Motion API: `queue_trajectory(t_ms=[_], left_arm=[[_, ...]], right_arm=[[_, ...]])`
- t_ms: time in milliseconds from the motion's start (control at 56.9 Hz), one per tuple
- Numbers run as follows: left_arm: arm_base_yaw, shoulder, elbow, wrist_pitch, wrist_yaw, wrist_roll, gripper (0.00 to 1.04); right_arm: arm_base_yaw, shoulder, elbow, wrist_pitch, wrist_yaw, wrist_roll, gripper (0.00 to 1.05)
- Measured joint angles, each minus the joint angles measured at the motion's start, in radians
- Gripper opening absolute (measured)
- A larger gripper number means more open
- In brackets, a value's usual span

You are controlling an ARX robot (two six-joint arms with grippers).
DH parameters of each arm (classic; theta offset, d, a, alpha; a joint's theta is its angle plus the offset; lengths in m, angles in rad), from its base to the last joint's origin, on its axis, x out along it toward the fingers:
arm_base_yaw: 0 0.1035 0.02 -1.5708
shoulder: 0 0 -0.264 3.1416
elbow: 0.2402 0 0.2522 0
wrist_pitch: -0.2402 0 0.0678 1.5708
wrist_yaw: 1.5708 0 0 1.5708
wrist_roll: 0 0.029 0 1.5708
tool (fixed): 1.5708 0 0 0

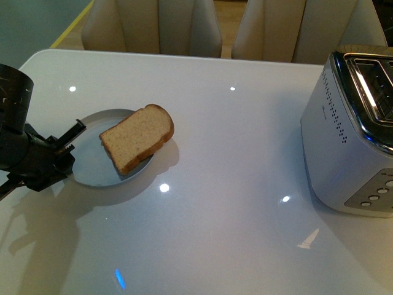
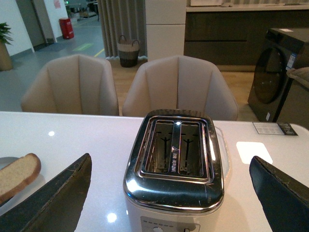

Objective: Left arm holds plate, right arm toasts bread

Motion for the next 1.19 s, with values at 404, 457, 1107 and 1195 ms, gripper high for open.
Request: queue_trajectory(t_ms=[404, 457, 1107, 1195], left_arm=[[-0.045, -0.221, -0.050, -0.051, 0.044, 0.003, 0.03], [-0.058, -0.262, -0.043, -0.084, 0.048, 0.007, 0.03], [-0.338, -0.421, 0.216, -0.364, 0.055, 0.043, 0.03], [-0.362, -0.425, 0.231, -0.383, 0.059, 0.043, 0.03]], right_arm=[[0.000, 0.000, 0.000, 0.000, 0.000, 0.000, 0.96], [0.000, 0.000, 0.000, 0.000, 0.000, 0.000, 0.96], [0.000, 0.000, 0.000, 0.000, 0.000, 0.000, 0.96], [0.000, 0.000, 0.000, 0.000, 0.000, 0.000, 0.96]])
